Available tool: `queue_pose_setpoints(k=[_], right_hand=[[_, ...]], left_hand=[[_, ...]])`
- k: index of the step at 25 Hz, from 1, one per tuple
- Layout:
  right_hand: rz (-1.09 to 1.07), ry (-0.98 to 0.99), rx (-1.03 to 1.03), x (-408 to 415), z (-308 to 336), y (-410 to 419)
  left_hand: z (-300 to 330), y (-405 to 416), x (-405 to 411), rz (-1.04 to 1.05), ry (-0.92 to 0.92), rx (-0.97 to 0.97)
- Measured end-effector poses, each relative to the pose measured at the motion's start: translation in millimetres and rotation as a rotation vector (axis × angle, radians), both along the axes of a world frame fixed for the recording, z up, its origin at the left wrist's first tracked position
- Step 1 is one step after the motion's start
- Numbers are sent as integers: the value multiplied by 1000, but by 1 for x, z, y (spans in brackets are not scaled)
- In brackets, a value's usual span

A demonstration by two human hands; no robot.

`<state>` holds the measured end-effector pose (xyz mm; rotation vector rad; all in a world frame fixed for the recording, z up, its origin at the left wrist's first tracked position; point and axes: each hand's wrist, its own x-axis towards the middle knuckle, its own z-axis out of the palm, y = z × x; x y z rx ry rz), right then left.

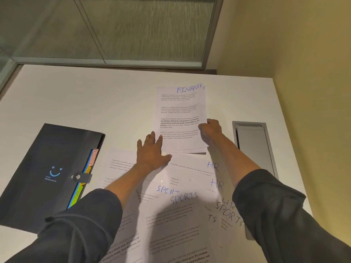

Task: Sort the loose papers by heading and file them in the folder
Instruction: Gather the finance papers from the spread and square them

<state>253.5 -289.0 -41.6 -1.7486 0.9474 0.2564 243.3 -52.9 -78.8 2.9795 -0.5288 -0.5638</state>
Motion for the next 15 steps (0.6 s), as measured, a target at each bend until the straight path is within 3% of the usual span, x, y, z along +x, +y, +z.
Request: queue_pose_setpoints(k=[5,9,13,15], right_hand=[[35,-183,-41,-8,5,4],[-16,-311,13,-26,22,-4],[-91,-394,80,-55,58,-13],[-99,-420,122,-74,76,-12]], left_hand=[[9,14,2,-49,-62,-65],[40,19,4,289,47,-521],[89,12,3,619,448,-1080],[110,8,0,698,557,-1208]])
